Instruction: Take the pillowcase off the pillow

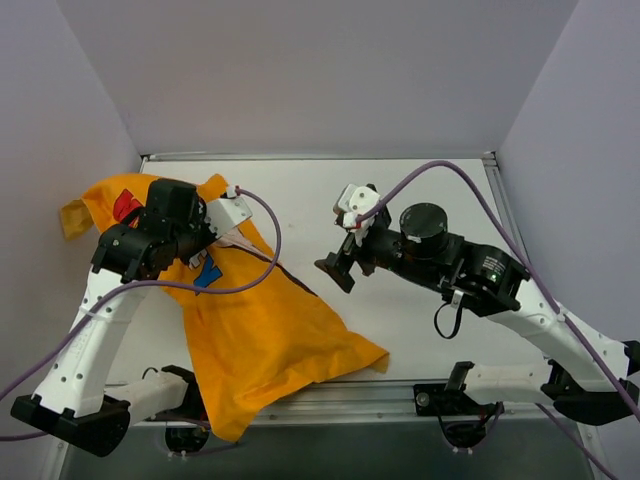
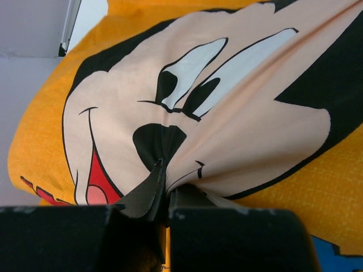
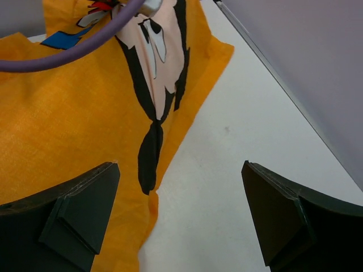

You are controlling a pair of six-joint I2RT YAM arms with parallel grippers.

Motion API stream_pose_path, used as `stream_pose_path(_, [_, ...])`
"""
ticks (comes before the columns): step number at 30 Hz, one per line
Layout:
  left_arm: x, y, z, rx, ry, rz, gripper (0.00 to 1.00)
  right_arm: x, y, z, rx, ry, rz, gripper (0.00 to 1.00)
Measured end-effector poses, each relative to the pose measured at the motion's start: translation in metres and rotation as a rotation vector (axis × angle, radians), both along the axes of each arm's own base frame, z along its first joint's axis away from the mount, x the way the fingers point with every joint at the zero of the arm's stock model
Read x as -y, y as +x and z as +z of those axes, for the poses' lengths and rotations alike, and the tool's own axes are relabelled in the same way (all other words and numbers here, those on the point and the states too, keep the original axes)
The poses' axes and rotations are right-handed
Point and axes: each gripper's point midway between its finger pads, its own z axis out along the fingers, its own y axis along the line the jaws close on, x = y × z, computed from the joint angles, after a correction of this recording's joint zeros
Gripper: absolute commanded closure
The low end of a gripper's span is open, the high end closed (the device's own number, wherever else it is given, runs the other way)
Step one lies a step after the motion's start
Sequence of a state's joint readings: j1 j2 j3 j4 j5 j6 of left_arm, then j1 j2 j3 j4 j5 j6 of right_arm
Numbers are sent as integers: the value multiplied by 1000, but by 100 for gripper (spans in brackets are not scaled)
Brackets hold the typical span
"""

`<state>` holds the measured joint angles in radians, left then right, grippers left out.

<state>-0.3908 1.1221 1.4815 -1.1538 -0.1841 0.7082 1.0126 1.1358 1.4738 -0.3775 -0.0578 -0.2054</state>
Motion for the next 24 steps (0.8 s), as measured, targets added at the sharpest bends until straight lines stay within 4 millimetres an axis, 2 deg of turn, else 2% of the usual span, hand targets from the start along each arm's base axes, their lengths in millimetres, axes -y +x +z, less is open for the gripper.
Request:
stream_pose_path(5, [9, 6, -1, -8, -33, -11, 98, -6, -23, -3, 17, 8, 85, 4])
stream_pose_path(7, [9, 6, 0, -8, -36, -11, 98, -19, -44, 0, 10, 33, 132, 4])
stream_pose_path(9, [10, 8, 1, -6, -41, -6, 98, -40, -80, -4, 12, 37, 207, 2])
stream_pose_path(10, [11, 9, 3, -4, -45, -4, 98, -46, -95, -10, 13, 29, 236, 2])
stream_pose_path(11, [12, 11, 6, 2, -51, 2, 98, -53, -114, -23, 16, 2, 266, 0])
stream_pose_path(13, [12, 14, 10, 10, -58, 11, 98, -59, -142, -47, 12, -45, 309, 0])
stream_pose_path(15, [11, 15, 12, 16, -60, 21, 98, -58, -159, -75, 10, -104, 319, 0])
stream_pose_path(17, [11, 15, 12, 16, -61, 27, 98, -55, -165, -87, 20, -132, 299, 0])
stream_pose_path(20, [11, 16, 11, 11, -66, 39, 98, -51, -164, -90, 47, -140, 237, 0])
stream_pose_path(24, [13, 19, 12, 9, -75, 43, 98, -47, -146, -101, 128, -168, 105, 0])
